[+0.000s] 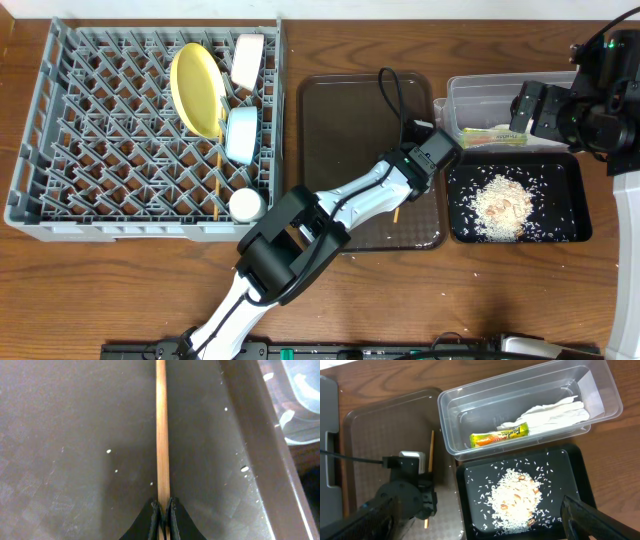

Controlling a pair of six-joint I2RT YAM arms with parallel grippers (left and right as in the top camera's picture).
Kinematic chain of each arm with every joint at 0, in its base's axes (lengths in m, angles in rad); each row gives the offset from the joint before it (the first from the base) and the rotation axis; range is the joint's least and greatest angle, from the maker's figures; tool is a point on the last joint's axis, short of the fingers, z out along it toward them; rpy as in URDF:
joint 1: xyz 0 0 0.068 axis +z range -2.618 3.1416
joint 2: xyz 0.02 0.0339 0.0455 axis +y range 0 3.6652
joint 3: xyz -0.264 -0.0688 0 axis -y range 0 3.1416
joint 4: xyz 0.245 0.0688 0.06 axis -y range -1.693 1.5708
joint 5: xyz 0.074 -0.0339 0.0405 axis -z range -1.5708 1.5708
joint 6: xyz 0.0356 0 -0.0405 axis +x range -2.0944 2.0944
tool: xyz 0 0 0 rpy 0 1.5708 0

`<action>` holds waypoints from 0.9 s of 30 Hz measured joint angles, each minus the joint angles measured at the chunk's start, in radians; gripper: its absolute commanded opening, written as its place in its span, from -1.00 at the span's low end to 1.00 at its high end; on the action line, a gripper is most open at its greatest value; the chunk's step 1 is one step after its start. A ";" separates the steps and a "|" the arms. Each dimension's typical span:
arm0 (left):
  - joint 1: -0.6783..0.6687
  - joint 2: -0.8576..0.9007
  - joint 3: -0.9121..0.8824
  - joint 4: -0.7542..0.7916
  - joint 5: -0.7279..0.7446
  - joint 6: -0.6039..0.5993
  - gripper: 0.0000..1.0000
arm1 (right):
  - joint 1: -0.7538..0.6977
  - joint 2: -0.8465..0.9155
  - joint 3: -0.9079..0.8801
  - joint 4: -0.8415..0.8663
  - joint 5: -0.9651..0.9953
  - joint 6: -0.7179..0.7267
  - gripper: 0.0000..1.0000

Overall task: Sort waste into correct bins and load items into the dishwasher
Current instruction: 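Lift the second chopstick and carry it left into the rack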

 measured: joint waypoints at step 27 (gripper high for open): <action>0.678 -0.768 -0.056 -0.710 0.037 0.298 -0.85 | 0.000 0.000 0.000 0.000 0.000 0.000 0.98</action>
